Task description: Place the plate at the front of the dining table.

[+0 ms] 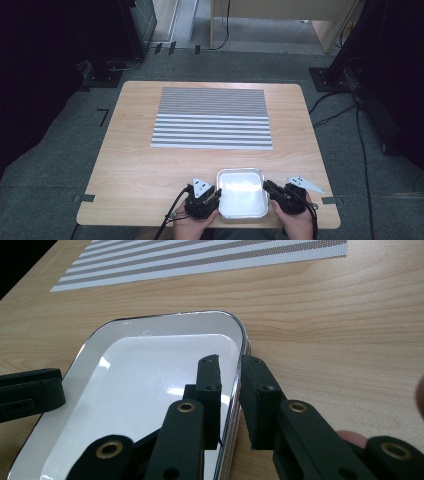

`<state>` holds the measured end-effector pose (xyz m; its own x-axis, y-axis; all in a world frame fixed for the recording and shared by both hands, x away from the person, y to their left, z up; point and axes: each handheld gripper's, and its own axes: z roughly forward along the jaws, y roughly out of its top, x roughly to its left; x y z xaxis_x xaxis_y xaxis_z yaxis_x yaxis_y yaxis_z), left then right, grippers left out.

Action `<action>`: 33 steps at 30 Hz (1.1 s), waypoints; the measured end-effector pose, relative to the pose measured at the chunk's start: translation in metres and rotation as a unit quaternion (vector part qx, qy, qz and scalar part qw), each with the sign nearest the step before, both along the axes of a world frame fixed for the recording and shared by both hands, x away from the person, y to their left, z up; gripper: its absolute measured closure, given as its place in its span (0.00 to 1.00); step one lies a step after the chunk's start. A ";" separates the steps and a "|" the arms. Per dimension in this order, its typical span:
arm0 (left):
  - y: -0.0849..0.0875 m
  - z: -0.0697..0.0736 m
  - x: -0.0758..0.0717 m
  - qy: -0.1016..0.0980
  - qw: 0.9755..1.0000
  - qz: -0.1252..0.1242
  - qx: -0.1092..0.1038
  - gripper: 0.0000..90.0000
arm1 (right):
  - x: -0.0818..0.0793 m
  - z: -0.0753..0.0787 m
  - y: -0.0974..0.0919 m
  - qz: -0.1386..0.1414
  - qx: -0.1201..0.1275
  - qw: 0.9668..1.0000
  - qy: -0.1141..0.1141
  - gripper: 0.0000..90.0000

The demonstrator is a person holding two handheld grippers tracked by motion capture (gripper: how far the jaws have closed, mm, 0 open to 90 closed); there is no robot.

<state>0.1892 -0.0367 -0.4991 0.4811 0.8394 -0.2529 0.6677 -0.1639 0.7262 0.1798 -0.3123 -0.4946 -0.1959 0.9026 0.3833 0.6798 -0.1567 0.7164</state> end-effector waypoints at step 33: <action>-0.014 -0.005 -0.001 -0.035 0.998 0.003 0.047 0.78 | -0.001 0.006 0.004 -0.045 0.003 0.999 0.013 1.00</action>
